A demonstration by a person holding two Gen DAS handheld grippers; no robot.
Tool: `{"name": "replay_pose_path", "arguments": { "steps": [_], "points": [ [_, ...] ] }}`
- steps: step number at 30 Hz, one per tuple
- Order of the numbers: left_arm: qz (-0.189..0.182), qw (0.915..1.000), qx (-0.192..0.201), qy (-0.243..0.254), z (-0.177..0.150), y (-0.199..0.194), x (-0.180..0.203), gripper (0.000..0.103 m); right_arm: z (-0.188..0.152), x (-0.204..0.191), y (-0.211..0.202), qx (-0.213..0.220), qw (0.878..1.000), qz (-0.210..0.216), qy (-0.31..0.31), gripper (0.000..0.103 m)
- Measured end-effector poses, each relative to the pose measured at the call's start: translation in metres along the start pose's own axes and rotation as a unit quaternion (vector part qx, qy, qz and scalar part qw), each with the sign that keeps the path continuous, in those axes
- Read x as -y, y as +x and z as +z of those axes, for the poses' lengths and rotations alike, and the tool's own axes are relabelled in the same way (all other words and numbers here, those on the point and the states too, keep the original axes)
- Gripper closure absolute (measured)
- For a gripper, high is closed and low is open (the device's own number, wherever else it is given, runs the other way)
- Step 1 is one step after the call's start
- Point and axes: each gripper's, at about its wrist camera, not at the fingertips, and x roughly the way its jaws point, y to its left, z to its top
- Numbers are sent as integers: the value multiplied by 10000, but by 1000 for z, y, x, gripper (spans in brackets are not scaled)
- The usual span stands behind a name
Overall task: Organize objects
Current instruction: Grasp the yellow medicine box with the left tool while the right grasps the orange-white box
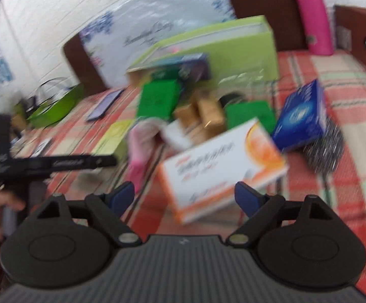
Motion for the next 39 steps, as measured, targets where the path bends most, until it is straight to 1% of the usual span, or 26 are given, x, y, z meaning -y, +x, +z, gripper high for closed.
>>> {"name": "replay_pose_path", "arguments": {
  "steps": [1,3,4,6,8,9,10,11,13,14,15,18,19,20,22,23,25,26,28,31,33,34,35,36,38,39],
  "points": [
    [-42,10000,2,23,-4,-5,0,33,1,-3,-3,60,9998,-11,-191,15],
    [-80,10000,0,-30,-9,-13,1,33,14,-7,-2,307,9974,-267,-594,12],
    [-75,9999,3,-72,-10,-16,2,33,24,-4,2,397,9965,-419,-611,11],
    [-86,9998,64,-139,-10,-21,2,33,45,7,14,511,9965,-544,-380,12],
    [-55,9997,148,-169,-8,-23,2,32,61,16,30,620,9950,-719,-305,16],
    [-20,9997,188,-159,-7,-24,3,31,67,21,38,630,9940,-845,-301,16],
    [21,9997,215,-146,-5,-24,3,28,71,26,47,586,9937,-918,-279,18],
    [62,9996,231,-130,-4,-24,4,27,71,32,55,446,9943,-944,-201,19],
    [95,9996,240,-70,-1,-23,2,26,63,38,60,178,9960,-866,-93,33],
    [96,9996,243,-60,-1,-23,0,26,57,37,54,160,9968,-781,-111,33],
    [95,9996,238,-72,-1,-22,-2,26,47,34,46,40,9979,-639,-41,33],
    [118,9998,125,-136,0,-15,-5,25,13,33,25,-370,9983,-148,430,33],
    [95,9998,114,-146,0,-12,-5,25,1,30,19,-498,9979,-26,424,32],
    [59,9998,132,-153,1,-11,-5,25,-8,25,11,-465,9987,61,214,31],
    [40,9998,140,-117,2,-9,-2,25,-14,14,0,-451,9983,162,-321,21],
    [35,9999,120,-83,3,-7,0,25,-14,8,-5,-316,9969,265,-677,19],
    [23,10000,69,11,5,-2,5,25,-11,-2,-9,-84,9900,471,-1328,2],
    [1,10000,28,80,6,0,8,25,-9,-7,-6,-57,9848,553,-1648,0],
    [3,9998,-40,189,6,5,12,25,-5,-14,6,-274,9709,736,-2263,0],
    [20,9997,-122,204,6,9,11,25,-2,-22,27,-835,9479,896,-2941,0],
    [-29,9998,-74,163,4,7,9,25,-4,-25,33,-881,9354,679,-3356,0],
    [-73,9998,-58,154,3,6,8,27,-5,-26,36,-925,9324,557,-3450,7],
    [-87,9998,-50,154,2,4,7,33,-5,-24,39,-961,9360,355,-3368,11],
    [-89,9998,-45,168,1,2,6,33,-4,-21,40,-932,9447,143,-3141,17],
    [-145,9997,-100,148,-1,-2,3,33,0,-11,37,-881,9673,-327,-2357,24],
    [-144,9997,-125,145,-3,-5,2,33,1,-6,33,-927,9752,-620,-1914,26]
  ]
}}
